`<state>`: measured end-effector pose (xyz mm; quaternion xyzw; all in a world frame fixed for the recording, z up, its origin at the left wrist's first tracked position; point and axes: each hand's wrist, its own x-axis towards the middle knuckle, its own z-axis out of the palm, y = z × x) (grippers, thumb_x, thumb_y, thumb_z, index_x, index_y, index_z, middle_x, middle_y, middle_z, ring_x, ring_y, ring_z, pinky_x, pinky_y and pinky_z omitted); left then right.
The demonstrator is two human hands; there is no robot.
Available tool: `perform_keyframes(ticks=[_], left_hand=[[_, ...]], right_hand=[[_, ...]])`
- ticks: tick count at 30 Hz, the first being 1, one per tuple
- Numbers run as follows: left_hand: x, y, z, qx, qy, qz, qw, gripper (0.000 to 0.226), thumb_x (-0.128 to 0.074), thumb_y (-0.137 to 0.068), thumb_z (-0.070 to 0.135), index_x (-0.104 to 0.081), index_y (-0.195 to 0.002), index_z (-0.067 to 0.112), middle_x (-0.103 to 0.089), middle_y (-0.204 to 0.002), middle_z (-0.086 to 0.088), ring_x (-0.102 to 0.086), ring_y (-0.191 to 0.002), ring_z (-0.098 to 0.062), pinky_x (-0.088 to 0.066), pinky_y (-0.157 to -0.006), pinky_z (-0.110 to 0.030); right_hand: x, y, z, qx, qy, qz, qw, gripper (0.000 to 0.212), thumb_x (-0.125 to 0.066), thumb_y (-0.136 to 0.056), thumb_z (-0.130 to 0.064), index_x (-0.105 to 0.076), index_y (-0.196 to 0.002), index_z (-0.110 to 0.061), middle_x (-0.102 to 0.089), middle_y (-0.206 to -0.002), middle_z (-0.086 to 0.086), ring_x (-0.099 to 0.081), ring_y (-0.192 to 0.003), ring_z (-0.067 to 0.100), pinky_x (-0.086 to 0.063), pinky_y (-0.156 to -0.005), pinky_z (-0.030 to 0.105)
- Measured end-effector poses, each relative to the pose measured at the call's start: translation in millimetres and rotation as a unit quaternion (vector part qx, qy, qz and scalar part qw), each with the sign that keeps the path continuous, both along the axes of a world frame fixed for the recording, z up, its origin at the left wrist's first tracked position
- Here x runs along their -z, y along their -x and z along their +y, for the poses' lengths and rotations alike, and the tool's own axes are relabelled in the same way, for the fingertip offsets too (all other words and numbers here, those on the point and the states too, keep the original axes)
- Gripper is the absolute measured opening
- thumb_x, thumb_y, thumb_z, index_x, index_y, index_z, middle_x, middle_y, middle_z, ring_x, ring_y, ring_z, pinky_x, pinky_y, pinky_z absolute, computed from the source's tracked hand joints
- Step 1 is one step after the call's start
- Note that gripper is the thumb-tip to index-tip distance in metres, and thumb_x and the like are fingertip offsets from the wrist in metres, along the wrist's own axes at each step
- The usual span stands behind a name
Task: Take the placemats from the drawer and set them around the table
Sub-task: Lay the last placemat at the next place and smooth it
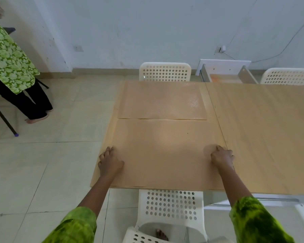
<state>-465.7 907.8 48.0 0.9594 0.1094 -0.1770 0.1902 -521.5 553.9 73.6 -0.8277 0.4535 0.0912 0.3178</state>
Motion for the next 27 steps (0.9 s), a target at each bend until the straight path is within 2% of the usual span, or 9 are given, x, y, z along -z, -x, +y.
perform_keyframes(ticks=[10,13,16,20,23,25,27], left_hand=[[-3.9,-0.4,-2.4,-0.009,-0.002,0.01,1.0,0.073,-0.054,-0.086,0.023,-0.017,-0.148,0.016,-0.012,-0.158,-0.003,-0.013,-0.141,-0.029,-0.021,-0.112,-0.045],[-7.6,-0.1,-9.6,-0.004,-0.043,-0.001,0.999,0.068,-0.05,-0.087,0.025,-0.019,-0.147,0.015,-0.01,-0.158,-0.006,-0.012,-0.142,-0.029,-0.019,-0.113,-0.045],[-12.5,-9.6,-30.5,0.07,-0.098,-0.07,0.99,0.065,-0.045,-0.089,0.028,-0.02,-0.148,0.014,-0.005,-0.159,-0.007,-0.006,-0.145,-0.026,-0.012,-0.115,-0.043],[-16.1,-50.2,-81.7,0.231,-0.089,-0.14,0.959,0.058,-0.036,-0.094,0.029,-0.023,-0.147,0.009,-0.012,-0.159,-0.007,-0.003,-0.147,-0.022,-0.008,-0.117,-0.04],[-6.0,-80.7,-112.5,0.317,-0.089,-0.11,0.938,0.058,-0.028,-0.098,0.034,-0.015,-0.149,0.007,-0.005,-0.16,-0.008,0.004,-0.147,-0.023,-0.002,-0.118,-0.041],[9.6,-94.7,-119.3,0.358,-0.096,-0.082,0.925,0.06,-0.02,-0.099,0.041,-0.006,-0.151,0.013,0.004,-0.16,-0.004,0.01,-0.147,-0.022,0.004,-0.118,-0.043],[24.4,-98.9,-115.8,0.373,-0.093,-0.074,0.92,0.069,0.001,-0.09,0.057,0.002,-0.151,0.023,0.012,-0.159,0.001,0.014,-0.146,-0.021,0.007,-0.116,-0.046]], right_hand=[[-1.5,-3.4,2.4,-0.009,0.02,0.009,1.0,0.055,-0.033,-0.087,-0.006,-0.036,-0.14,-0.018,-0.027,-0.141,0.017,-0.023,-0.131,0.035,-0.033,-0.106,0.05],[-0.9,-6.5,10.4,-0.017,0.093,0.024,0.995,0.051,-0.038,-0.085,-0.006,-0.039,-0.136,-0.012,-0.032,-0.137,0.019,-0.027,-0.128,0.036,-0.03,-0.105,0.047],[-0.3,-17.6,29.4,-0.091,0.163,-0.02,0.982,0.05,-0.042,-0.085,-0.01,-0.039,-0.135,-0.011,-0.037,-0.135,0.017,-0.032,-0.126,0.034,-0.031,-0.103,0.044],[4.4,-64.2,72.2,-0.23,0.148,-0.082,0.958,0.05,-0.04,-0.093,-0.022,-0.034,-0.142,-0.015,-0.032,-0.149,0.008,-0.029,-0.135,0.026,-0.025,-0.108,0.037],[17.5,-99.3,99.0,-0.325,0.144,-0.073,0.932,0.052,-0.033,-0.096,-0.028,-0.024,-0.146,-0.021,-0.02,-0.157,0.002,-0.018,-0.143,0.019,-0.015,-0.115,0.037],[29.8,-114.0,106.4,-0.369,0.141,-0.051,0.917,0.051,-0.028,-0.098,-0.032,-0.019,-0.148,-0.025,-0.011,-0.159,-0.001,-0.009,-0.146,0.016,-0.007,-0.117,0.039],[41.0,-117.5,106.1,-0.399,0.14,-0.035,0.906,0.052,-0.024,-0.099,-0.037,-0.013,-0.149,-0.028,-0.001,-0.16,-0.004,0.002,-0.147,0.015,0.002,-0.117,0.042]])
